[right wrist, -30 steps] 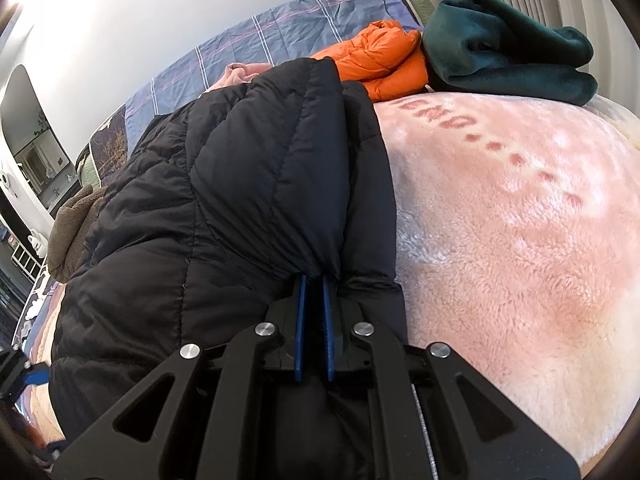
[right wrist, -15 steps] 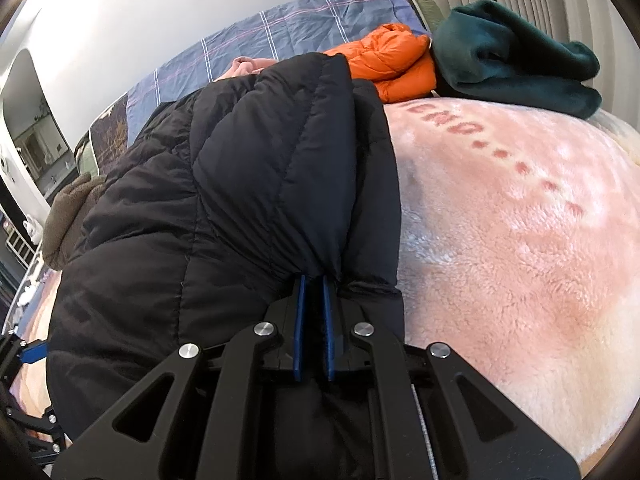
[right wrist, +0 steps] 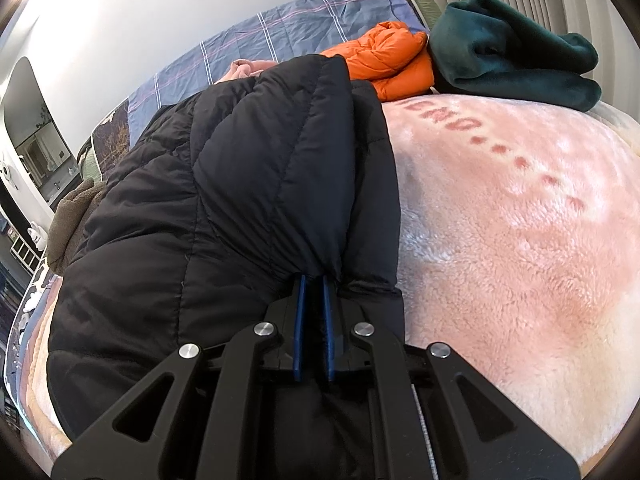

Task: Fold large clothes
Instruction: 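Hold the folded black jacket bundle with the right tool while the left tool presses it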

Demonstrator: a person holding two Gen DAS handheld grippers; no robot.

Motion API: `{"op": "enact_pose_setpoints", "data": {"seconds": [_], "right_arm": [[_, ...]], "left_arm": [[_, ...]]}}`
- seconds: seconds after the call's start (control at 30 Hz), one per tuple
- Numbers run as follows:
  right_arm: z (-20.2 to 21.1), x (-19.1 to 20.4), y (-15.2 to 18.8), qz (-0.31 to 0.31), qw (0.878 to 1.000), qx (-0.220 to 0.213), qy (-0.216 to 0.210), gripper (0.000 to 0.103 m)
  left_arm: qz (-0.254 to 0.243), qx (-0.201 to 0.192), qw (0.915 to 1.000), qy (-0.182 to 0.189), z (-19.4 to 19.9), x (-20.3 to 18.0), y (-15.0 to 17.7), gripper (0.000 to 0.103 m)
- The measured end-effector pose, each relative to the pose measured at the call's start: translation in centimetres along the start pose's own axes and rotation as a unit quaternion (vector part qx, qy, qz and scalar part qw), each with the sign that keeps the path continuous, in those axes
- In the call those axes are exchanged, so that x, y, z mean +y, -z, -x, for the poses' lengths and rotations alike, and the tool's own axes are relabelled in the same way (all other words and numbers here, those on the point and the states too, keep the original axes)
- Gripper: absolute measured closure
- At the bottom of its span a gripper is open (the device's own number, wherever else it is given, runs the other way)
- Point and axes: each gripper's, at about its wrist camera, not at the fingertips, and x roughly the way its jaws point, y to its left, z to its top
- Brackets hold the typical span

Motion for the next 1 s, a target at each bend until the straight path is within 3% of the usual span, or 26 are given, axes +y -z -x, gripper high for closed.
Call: {"op": "enact_pose_setpoints", "data": {"seconds": [0.07,0.17,0.23,0.37,0.47,0.6,0.7,0.77,0.83,0.87,0.9,0.93,1.0], "right_arm": [[0.0,0.0,0.0,0.0,1.0,0.0,0.0,0.095],[0.1,0.0,0.0,0.0,1.0,-0.001,-0.001,0.095],[0.0,-0.1,0.1,0.0,1.0,-0.001,-0.002,0.095],[-0.1,-0.2,0.0,-0.002,1.0,0.0,-0.003,0.095],[-0.1,-0.3,0.0,-0.006,1.0,0.0,-0.008,0.095],[-0.1,-0.4,0.0,-0.006,1.0,0.0,-0.009,0.095],[-0.1,-0.3,0.0,-0.006,1.0,0.0,-0.009,0.095],[-0.1,-0.3,0.0,-0.007,1.0,0.0,-0.009,0.095],[0.0,-0.4,0.0,-0.007,1.0,0.0,-0.009,0.095],[0.0,-0.3,0.0,-0.007,1.0,-0.002,-0.009,0.095],[0.1,-0.3,-0.1,-0.007,1.0,-0.005,-0.011,0.095],[0.2,-0.3,-0.1,-0.006,1.0,-0.007,-0.013,0.095],[0.0,-0.2,0.0,-0.007,1.0,-0.004,-0.015,0.095]], "left_arm": [[0.006,0.001,0.9999,0.008,-2.8,0.3,-0.9,0.084],[0.022,0.087,0.9957,0.024,-10.0,0.9,0.9,0.083],[-0.001,0.073,0.9972,0.012,-11.1,0.3,2.2,0.083],[-0.006,0.09,0.9959,0.003,-9.7,-0.3,1.0,0.083],[0.005,0.067,0.9974,0.027,-8.6,0.1,-1.1,0.082],[-0.022,0.012,0.9995,0.02,-8.5,-0.2,-6.2,0.076],[-0.029,-0.003,0.9992,0.028,-11.0,0.0,-10.8,0.075],[-0.045,-0.007,0.9989,0.01,-13.5,0.1,-12.9,0.064],[-0.074,0.021,0.9965,-0.032,-17.6,0.4,-13.4,0.056],[-0.086,0.072,0.9912,-0.071,-21.7,0.9,-12.4,0.055],[-0.087,0.094,0.9881,-0.086,-23.9,1.2,-11.4,0.055],[-0.077,0.102,0.9872,-0.095,-25.4,1.7,-10.5,0.055],[-0.053,0.113,0.9892,-0.077,-25.7,2.5,-10.3,0.056]]}}
